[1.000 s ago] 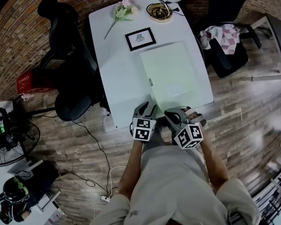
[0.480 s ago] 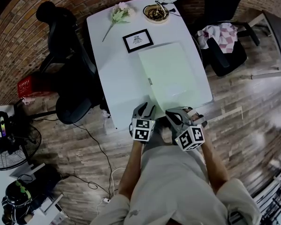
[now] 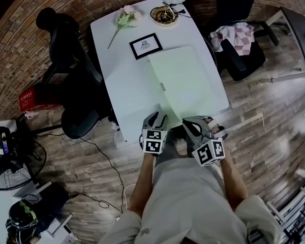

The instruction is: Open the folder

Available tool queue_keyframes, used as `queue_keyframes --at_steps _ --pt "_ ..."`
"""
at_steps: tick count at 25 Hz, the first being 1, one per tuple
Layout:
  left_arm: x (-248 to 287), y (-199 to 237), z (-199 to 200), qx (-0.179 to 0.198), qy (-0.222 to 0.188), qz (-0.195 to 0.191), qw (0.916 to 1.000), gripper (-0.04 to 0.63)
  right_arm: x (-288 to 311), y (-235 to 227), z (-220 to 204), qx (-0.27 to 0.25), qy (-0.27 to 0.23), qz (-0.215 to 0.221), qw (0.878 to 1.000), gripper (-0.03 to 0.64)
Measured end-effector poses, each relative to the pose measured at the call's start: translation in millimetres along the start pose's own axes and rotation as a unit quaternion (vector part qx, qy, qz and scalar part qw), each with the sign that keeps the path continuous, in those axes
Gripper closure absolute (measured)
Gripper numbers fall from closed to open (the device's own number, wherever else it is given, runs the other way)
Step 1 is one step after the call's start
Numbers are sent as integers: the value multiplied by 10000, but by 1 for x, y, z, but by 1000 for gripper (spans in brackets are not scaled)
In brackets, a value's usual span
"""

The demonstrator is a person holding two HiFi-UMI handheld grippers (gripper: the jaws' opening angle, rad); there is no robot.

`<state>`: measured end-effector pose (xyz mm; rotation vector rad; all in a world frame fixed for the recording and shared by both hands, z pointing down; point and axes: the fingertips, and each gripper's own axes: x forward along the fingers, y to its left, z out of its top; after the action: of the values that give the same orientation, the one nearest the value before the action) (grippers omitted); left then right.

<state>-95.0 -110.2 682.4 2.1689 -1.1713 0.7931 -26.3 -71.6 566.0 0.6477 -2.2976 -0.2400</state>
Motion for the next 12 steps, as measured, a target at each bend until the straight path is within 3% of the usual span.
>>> queue_keyframes --at_steps 12 --pt "0 2 0 102 61 4 9999 442 -19 -20 5 284 -44 -531 9982 607"
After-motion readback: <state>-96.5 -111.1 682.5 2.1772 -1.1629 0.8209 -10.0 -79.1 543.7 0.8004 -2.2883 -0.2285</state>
